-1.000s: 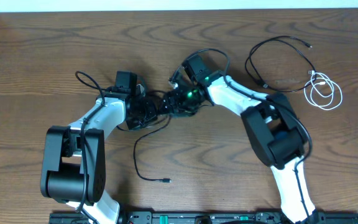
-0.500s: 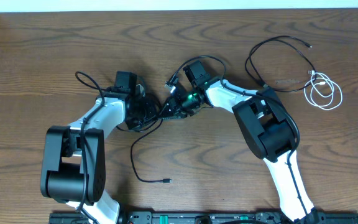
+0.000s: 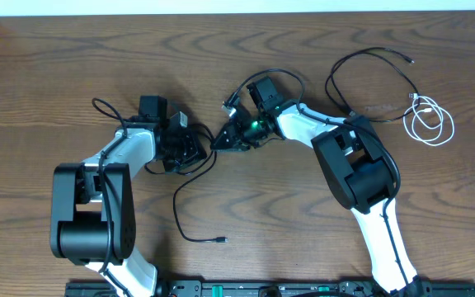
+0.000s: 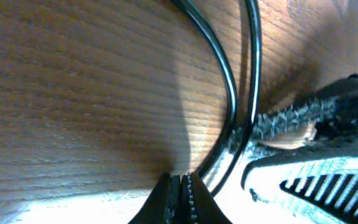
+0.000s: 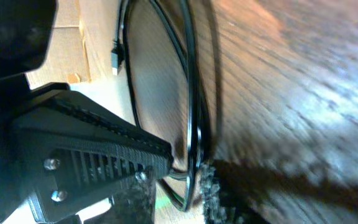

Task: Untangle cables

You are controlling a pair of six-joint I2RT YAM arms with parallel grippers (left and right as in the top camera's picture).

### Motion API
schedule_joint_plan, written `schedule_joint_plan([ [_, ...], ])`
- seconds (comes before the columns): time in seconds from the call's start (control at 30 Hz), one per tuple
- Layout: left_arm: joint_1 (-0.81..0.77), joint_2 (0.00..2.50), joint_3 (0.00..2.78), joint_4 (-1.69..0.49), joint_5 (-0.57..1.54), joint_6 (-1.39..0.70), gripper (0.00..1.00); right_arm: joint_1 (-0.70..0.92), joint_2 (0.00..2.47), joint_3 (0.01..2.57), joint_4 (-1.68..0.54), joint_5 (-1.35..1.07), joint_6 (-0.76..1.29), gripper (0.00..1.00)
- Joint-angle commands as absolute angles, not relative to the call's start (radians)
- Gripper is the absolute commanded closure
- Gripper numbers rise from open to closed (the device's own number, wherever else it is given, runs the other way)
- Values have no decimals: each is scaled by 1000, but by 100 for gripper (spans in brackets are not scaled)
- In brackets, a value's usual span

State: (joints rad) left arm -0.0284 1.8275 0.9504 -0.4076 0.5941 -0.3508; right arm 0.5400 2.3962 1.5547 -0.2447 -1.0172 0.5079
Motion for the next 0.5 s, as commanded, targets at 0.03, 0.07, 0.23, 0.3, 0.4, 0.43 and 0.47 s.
schedule_joint_plan([
  [0.03,-25,1842,943,-410,621,-317,92,544,2458,1522,-235,-795,493,71],
  [0.07,-25,1842,943,-410,621,-317,92,549,2458,1522,-232,-782,493,70],
  [0.23,-25,1842,943,-410,620,-314,92,581,2458,1522,-227,-679,493,69],
  [0.3,-25,1842,943,-410,620,-314,92,608,2458,1522,-226,-599,493,72],
  [0.4,-25,1842,943,-410,620,-314,92,640,2458,1522,-213,-528,492,74],
  [0.43,-25,1842,943,-410,620,-314,92,649,2458,1522,-210,-504,490,74],
  [0.47,-25,1842,943,-410,620,-314,92,661,2458,1522,-208,-471,477,74],
])
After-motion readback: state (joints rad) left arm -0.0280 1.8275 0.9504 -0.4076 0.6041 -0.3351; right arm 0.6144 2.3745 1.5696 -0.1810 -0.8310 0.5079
